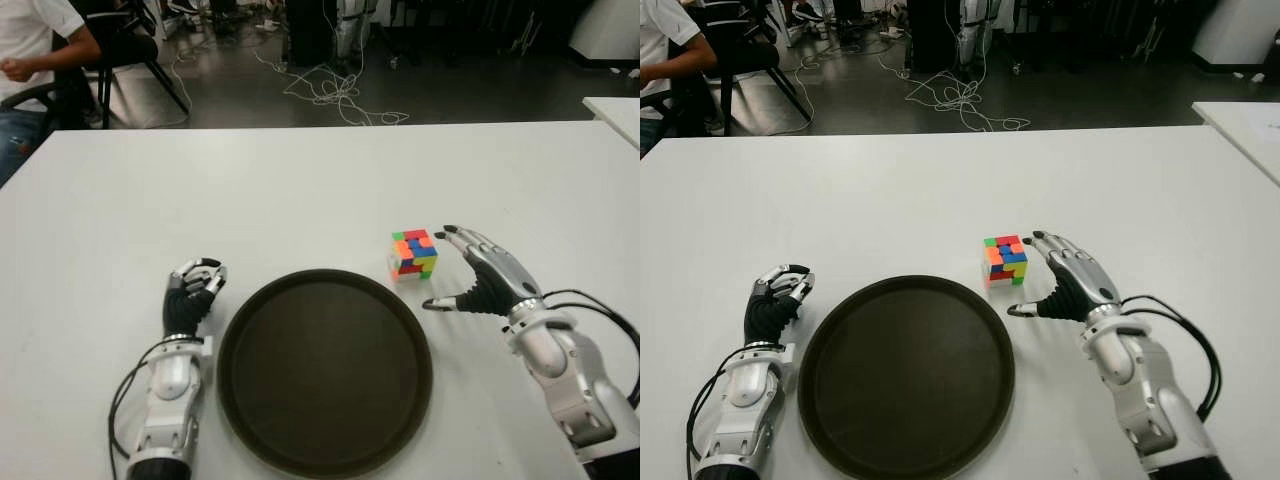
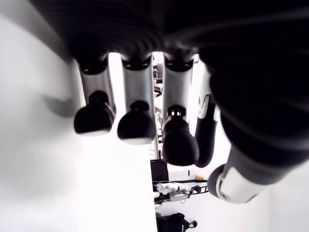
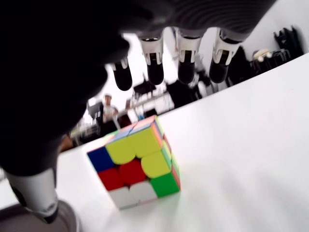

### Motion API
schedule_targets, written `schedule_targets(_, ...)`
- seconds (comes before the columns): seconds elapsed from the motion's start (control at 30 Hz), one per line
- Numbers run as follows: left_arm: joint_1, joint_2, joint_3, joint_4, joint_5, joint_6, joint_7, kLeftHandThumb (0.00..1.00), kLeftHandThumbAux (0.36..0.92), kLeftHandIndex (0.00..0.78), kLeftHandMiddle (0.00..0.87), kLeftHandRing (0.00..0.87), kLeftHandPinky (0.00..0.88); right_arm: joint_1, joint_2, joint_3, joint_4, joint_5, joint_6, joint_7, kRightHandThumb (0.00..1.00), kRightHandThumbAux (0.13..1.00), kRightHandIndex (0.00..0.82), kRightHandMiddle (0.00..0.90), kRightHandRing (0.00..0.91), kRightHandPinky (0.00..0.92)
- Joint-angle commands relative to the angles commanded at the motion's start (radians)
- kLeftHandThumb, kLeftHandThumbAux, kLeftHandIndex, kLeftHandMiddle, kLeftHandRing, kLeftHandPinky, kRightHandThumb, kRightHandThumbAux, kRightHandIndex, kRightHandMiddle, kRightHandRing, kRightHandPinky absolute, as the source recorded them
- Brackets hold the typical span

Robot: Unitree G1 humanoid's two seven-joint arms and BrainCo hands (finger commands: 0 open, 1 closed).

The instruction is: Pick up the Rubik's Cube and put it in the plate

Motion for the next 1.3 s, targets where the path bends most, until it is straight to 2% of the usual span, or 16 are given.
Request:
schedule_targets(0.13,-0.001,0.001,-0.002,0.0,0.009,0.005,0.005,0.701,0.708,0.443,0.818,0.835,0.813,-0.015,-0.014,0.008,-0.018,-0.006,0.008,0.032,0.0,0.733,0.0,0.0,0.0,0.0)
schedule_targets(0.43,-0.007,0.001,-0.001,0.012,0.007,-0.009,-0.001,0.7,0.707,0.443,0.825,0.841,0.823,-0.039,-0.014,0.014,-0.013,-0.001,0.01,0.045,0.0,0.757,0.0,0.0,0.0,0.0)
schedule_targets(0.73,-0.004,-0.008,0.0,0.006,0.003,-0.009,0.005,0.7,0.707,0.443,0.825,0.843,0.827,-0.064,-0.022,0.023,-0.011,-0.001,0.02,0.075,0.0,0.738,0.0,0.0,0.0,0.0)
schedule_targets(1.0,-0.004,-0.004,-0.005,0.012,0.014,-0.015,0.002,0.701,0.707,0.443,0.822,0.838,0.82,-0.079,-0.035,0.03,0.005,-0.006,-0.002,0.072,0.0,0.741,0.0,0.0,0.0,0.0)
schedule_targets(1.3,0.001,-0.01,-0.004,0.005,0.009,-0.004,0.003,0.699,0.708,0.443,0.823,0.84,0.821,-0.103,-0.028,0.029,0.027,-0.003,-0.013,0.06,0.0,0.721,0.0,0.0,0.0,0.0)
